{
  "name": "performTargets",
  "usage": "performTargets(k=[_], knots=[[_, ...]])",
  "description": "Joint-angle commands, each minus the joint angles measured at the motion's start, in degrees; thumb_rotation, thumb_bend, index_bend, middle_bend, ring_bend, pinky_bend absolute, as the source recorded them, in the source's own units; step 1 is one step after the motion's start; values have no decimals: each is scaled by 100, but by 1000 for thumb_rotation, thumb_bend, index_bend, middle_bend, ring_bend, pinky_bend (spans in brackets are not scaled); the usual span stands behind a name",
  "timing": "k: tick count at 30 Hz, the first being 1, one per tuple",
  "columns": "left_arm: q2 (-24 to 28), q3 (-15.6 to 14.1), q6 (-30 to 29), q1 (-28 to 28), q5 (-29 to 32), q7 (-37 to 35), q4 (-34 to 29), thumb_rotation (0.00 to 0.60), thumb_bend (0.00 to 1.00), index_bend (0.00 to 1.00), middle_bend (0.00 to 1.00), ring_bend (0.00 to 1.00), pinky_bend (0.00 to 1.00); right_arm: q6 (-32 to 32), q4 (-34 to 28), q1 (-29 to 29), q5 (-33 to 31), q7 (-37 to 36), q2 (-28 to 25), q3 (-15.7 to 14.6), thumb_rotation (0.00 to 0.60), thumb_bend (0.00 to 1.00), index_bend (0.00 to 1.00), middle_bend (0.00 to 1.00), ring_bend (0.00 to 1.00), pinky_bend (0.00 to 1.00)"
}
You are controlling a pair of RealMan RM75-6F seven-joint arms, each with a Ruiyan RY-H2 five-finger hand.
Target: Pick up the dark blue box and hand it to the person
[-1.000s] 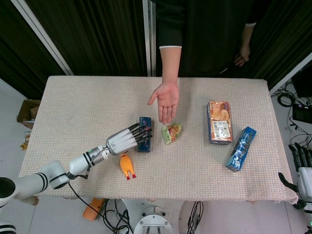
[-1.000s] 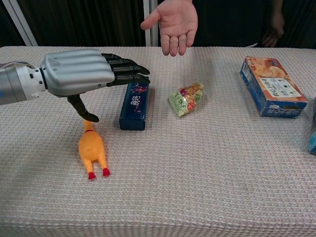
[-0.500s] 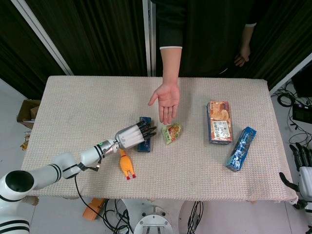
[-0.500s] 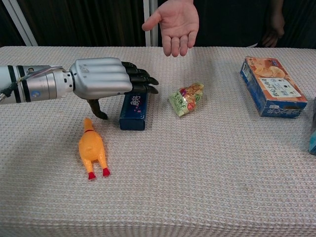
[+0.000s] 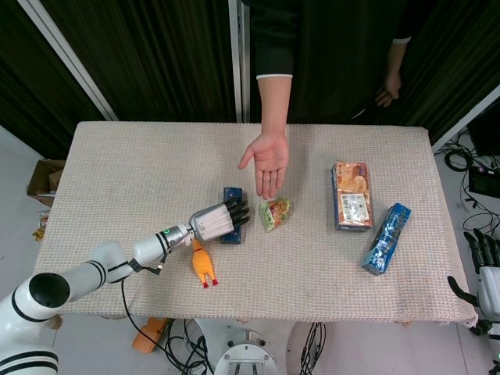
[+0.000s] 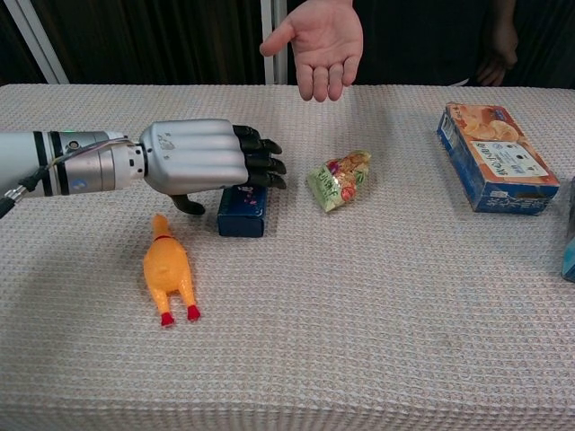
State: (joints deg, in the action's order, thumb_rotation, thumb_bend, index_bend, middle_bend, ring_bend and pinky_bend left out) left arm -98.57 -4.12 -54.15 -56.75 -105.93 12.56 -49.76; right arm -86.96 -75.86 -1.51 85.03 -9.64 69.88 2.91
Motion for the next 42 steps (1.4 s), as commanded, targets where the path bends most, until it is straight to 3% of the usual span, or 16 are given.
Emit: performTargets(k=[1,6,15,21,25,30,34,42], knots=[[-44,-27,-132,15,-4,-36,71,600,198,277,235,73,207,9,15,0,-11,-7,8,2,600,163,0,0,0,0],[-74,-128,-197,39,-18,-35,152,600,309,450,406,147,247,34,38,-2,-43,-13,15,7,600,163,0,0,0,0],[33,-99,-886,192,-52,-12,113,600,376,541,493,217,280,20,52,-30,-74,-49,13,14,600,163,0,0,0,0],[683,-110,-1521,447,-97,227,-515,600,388,550,506,232,282,-35,16,-29,-9,-17,9,6,600,163,0,0,0,0],[1414,-87,-1766,762,88,599,-1140,600,389,562,519,256,288,-63,-12,-32,16,14,-3,3,600,163,0,0,0,0],[2206,197,-1821,967,517,910,-1843,600,392,566,525,274,288,-23,-10,6,46,27,47,-4,600,163,0,0,0,0],[2480,583,-1904,827,641,887,-2333,600,395,567,525,274,288,-5,-11,25,57,57,71,-7,600,163,0,0,0,0],[2078,1199,-1038,38,871,1190,-2631,600,397,566,525,274,288,55,27,31,-12,20,65,6,600,163,0,0,0,0]])
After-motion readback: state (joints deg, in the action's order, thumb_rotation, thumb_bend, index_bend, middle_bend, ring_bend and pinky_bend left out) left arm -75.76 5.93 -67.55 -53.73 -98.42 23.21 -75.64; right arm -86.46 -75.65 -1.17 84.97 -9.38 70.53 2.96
